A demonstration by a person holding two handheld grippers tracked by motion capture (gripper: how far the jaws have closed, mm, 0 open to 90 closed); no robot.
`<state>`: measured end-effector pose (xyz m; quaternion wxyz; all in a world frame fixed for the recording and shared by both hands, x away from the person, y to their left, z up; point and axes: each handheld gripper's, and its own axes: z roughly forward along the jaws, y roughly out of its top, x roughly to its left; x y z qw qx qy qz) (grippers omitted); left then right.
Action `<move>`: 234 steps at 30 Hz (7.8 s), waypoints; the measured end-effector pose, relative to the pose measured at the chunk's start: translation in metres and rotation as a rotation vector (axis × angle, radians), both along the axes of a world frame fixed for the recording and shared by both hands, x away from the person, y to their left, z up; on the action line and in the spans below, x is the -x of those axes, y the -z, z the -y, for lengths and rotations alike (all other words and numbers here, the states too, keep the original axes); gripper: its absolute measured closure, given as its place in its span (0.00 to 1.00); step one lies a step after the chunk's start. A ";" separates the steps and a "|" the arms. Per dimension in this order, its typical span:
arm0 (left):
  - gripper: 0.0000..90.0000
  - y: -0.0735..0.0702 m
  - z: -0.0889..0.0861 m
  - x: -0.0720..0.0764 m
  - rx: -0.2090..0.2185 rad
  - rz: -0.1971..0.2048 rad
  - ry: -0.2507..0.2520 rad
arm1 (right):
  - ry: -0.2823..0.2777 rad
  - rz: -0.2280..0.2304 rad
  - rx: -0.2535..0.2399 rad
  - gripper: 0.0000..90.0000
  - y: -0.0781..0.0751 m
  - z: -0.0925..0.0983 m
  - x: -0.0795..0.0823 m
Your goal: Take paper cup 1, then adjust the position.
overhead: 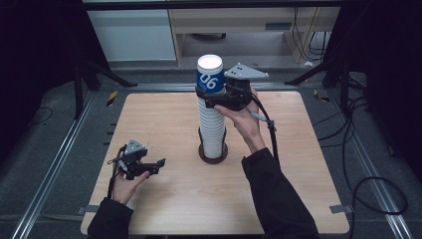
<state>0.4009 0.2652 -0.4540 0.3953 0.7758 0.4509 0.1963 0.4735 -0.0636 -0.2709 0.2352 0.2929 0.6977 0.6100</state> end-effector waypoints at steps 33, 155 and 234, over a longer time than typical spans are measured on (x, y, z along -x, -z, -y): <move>0.18 0.000 0.001 0.000 -0.001 -0.008 0.003 | -0.009 0.057 -0.058 0.23 -0.049 0.010 0.003; 0.21 -0.054 0.086 0.042 0.021 -0.028 0.592 | -0.557 -0.167 0.461 0.22 0.172 0.012 0.090; 0.28 -0.055 0.067 0.035 0.273 0.065 0.555 | -0.573 -0.234 0.191 0.09 0.169 0.026 0.083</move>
